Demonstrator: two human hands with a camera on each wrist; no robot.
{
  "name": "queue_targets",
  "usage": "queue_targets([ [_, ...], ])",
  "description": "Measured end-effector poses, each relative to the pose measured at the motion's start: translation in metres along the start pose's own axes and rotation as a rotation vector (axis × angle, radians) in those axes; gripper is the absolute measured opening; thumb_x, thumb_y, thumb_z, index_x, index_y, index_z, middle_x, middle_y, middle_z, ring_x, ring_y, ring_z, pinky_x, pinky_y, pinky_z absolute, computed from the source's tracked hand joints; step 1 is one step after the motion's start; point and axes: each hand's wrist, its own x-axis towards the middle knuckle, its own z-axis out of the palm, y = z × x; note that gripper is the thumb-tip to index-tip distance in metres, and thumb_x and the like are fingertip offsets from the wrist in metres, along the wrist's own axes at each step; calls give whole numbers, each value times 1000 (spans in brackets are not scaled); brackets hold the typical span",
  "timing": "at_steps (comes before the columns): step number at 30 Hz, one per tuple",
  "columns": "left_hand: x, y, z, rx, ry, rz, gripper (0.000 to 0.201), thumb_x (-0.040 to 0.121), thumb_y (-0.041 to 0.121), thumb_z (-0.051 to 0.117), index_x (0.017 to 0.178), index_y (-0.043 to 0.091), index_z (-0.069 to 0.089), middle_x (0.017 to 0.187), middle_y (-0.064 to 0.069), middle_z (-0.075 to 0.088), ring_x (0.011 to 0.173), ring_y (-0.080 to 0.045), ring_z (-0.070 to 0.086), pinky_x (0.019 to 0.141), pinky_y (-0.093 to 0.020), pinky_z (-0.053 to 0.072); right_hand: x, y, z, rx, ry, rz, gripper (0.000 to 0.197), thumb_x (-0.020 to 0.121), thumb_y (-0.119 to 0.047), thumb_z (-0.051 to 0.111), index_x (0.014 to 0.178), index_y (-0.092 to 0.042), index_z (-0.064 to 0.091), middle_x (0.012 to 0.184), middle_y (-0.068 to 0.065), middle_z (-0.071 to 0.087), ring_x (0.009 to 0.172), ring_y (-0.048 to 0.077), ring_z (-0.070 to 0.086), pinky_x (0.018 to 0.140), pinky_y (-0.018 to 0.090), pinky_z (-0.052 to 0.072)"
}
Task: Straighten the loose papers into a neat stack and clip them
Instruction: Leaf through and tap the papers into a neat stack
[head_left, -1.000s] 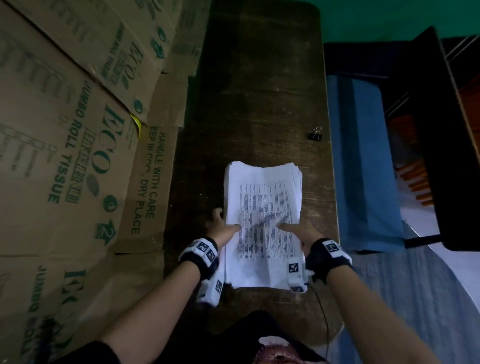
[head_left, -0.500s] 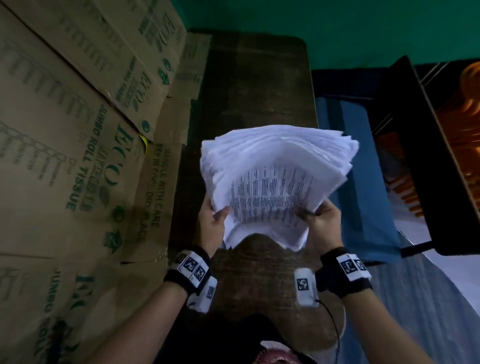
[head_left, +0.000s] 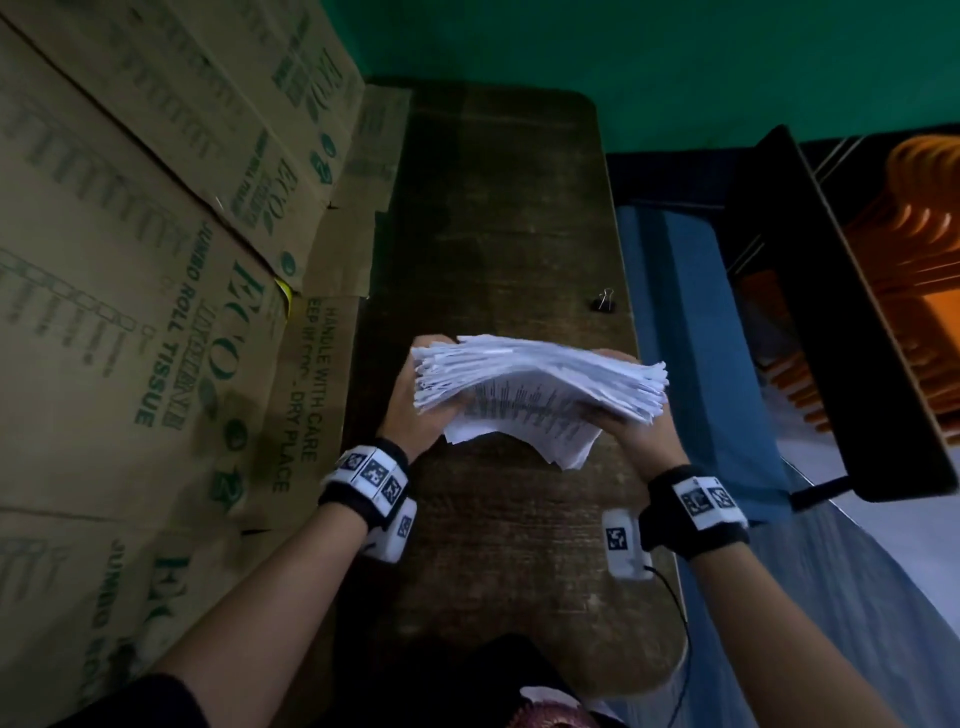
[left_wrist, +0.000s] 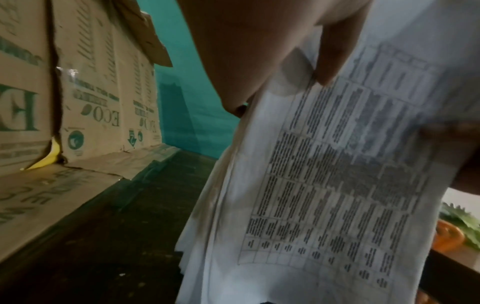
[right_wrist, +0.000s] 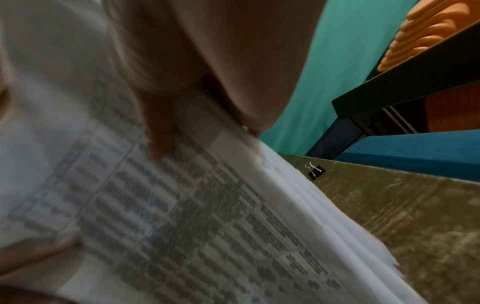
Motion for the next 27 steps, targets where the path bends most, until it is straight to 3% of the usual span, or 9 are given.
queue_targets([
  [2, 8, -5, 10, 41, 11, -75, 23, 79, 7, 70, 101, 6, 63, 102, -9, 67, 96, -23, 66, 81, -28, 55, 4, -4, 12, 55, 82, 69, 30, 78, 9, 71, 103, -7, 65, 96, -4, 71, 85, -3, 65, 78, 31, 56],
  [5, 13, 17, 17, -172, 113, -186, 34, 77, -3, 72, 97, 23, 64, 96, 4, 69, 93, -11, 67, 80, -29, 55, 12, -15, 19, 276, 181, 84, 27, 79, 14, 67, 88, -11, 65, 75, -18, 72, 72, -7, 65, 64, 16, 53],
  [9, 4, 25, 16, -214, 209, -130, 36, 74, -6, 72, 99, 16, 60, 91, 10, 67, 83, 6, 64, 74, -18, 55, 6, -16, 16, 332, 189, 60, 27, 78, 12, 69, 98, -6, 66, 89, -2, 72, 84, 11, 69, 72, 30, 59],
  [14, -13, 1, 10, -202, 111, -150, 64, 64, -6, 83, 104, 34, 52, 100, 13, 63, 90, 5, 64, 76, -9, 51, -12, 19, 10, 288, -57, 180, 47, 70, 5, 79, 105, -21, 64, 101, 0, 71, 97, 15, 68, 85, 44, 56],
  [16, -10, -1, 7, -161, 80, -129, 51, 64, -4, 83, 104, 17, 59, 95, 10, 62, 87, 8, 63, 75, -7, 50, -13, 25, 7, 283, -19, 140, 46, 66, -7, 82, 106, -21, 65, 105, 4, 71, 101, 20, 67, 87, 45, 56],
  [19, -6, -2, 0, -185, 43, 39, 57, 64, 19, 85, 106, -5, 54, 102, -4, 63, 98, -5, 64, 83, -25, 54, -12, 15, 2, 328, 39, 56, 48, 61, -17, 86, 105, -18, 68, 108, 13, 70, 102, 27, 67, 84, 41, 56],
  [22, -2, 12, -3, -279, -2, 60, 53, 62, 14, 84, 103, 12, 51, 102, 12, 61, 94, -9, 62, 78, -28, 54, -9, 5, 0, 366, 102, 33, 41, 67, -3, 84, 105, 0, 67, 100, 8, 73, 93, 18, 69, 75, 29, 56],
  [25, 1, 25, -5, -309, -23, 23, 45, 63, 32, 87, 98, 31, 58, 98, 11, 68, 91, -10, 65, 78, -28, 55, -5, -2, -1, 329, 69, 27, 21, 76, 5, 74, 91, -10, 71, 87, -6, 75, 83, 9, 69, 72, 24, 54],
  [27, 4, 19, -8, -310, 5, -32, 51, 60, 22, 87, 101, 29, 57, 101, 7, 68, 97, -12, 65, 80, -28, 55, -3, -4, -5, 317, 41, 37, 21, 77, 6, 73, 91, -10, 71, 86, -8, 76, 82, 8, 69, 72, 24, 55],
])
